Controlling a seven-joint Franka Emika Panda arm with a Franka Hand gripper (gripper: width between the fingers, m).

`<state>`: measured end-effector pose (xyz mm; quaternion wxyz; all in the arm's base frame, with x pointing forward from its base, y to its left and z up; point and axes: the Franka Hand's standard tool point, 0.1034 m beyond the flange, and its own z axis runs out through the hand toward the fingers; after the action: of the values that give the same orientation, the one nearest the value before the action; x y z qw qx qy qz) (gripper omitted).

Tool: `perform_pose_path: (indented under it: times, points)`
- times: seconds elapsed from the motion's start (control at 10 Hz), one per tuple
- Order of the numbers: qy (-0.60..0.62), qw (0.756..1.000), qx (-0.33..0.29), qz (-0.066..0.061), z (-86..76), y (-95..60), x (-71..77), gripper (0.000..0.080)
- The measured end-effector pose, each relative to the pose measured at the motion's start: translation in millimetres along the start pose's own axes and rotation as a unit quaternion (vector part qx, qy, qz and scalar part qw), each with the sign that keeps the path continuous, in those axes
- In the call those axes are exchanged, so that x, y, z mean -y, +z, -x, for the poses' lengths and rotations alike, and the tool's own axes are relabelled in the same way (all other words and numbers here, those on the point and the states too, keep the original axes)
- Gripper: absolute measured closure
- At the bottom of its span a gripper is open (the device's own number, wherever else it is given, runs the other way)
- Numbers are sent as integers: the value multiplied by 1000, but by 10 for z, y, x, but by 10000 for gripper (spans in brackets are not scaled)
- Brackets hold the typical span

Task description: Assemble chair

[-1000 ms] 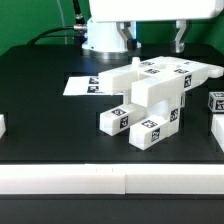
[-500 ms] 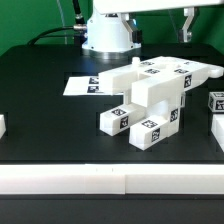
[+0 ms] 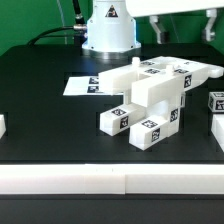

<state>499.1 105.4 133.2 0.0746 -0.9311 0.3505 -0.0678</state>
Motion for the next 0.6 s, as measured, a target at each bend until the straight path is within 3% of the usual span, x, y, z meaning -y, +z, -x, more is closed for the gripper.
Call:
perform_pose_path:
  times: [0.1, 0.5, 0.6]
  points:
    - [-16, 1000, 8, 5, 214, 65, 23, 150]
    - [-4, 1000, 7, 6, 247, 74, 38, 150]
    - [14, 1000, 7, 5, 437, 108, 80, 150]
